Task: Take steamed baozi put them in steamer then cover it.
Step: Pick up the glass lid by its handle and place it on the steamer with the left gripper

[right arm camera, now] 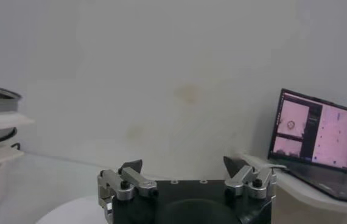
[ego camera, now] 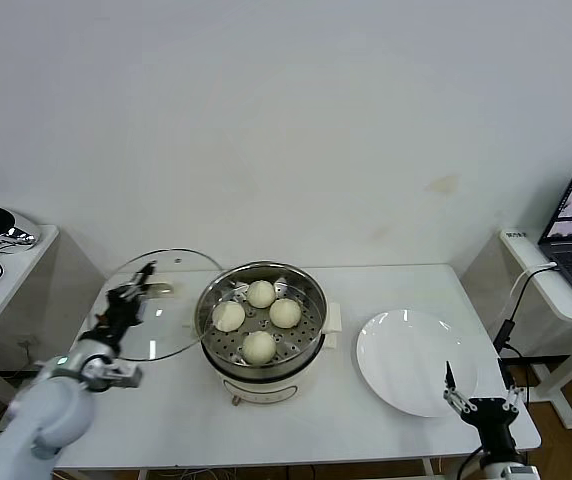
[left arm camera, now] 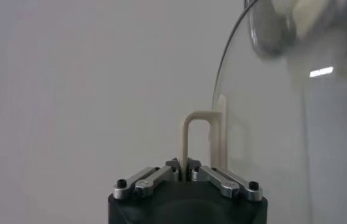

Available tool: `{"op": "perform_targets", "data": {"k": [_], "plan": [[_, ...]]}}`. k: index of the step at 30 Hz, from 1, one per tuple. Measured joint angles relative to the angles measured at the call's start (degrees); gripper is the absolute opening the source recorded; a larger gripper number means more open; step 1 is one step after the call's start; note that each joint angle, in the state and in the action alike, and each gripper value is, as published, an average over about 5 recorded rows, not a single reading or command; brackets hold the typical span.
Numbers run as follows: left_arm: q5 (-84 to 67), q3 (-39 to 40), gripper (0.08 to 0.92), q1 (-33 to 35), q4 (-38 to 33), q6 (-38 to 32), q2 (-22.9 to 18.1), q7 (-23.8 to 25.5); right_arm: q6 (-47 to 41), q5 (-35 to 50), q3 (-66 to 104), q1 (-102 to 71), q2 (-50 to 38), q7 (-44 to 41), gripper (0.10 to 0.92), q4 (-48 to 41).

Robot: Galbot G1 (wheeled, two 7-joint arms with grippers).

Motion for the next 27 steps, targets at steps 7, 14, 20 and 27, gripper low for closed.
{"op": "perform_targets", "data": {"k": [7,14,20,27], "plan": [[1.2,12.1,0.141,-9.7,0.4,6.3,-2.6,3.3,-0.3,-1.0,-0.4,1.2,0.2,0.1,0.823,-1.2],[4.2,20.2,0.141,-15.7,1.6,9.8,-6.1,5.5,-0.5,-1.9,-1.3,2.2,0.4,0.2,0.823,-2.4],[6.9,23.9,0.141,-17.6,2.6,11.3,-8.7,6.4,-0.6,-2.5,-1.8,2.4,0.6,0.2,0.823,-2.7],[9.7,26.2,0.141,-18.1,3.8,11.8,-11.3,6.5,-0.6,-2.8,-2.0,2.4,0.7,0.3,0.823,-2.8]]}}
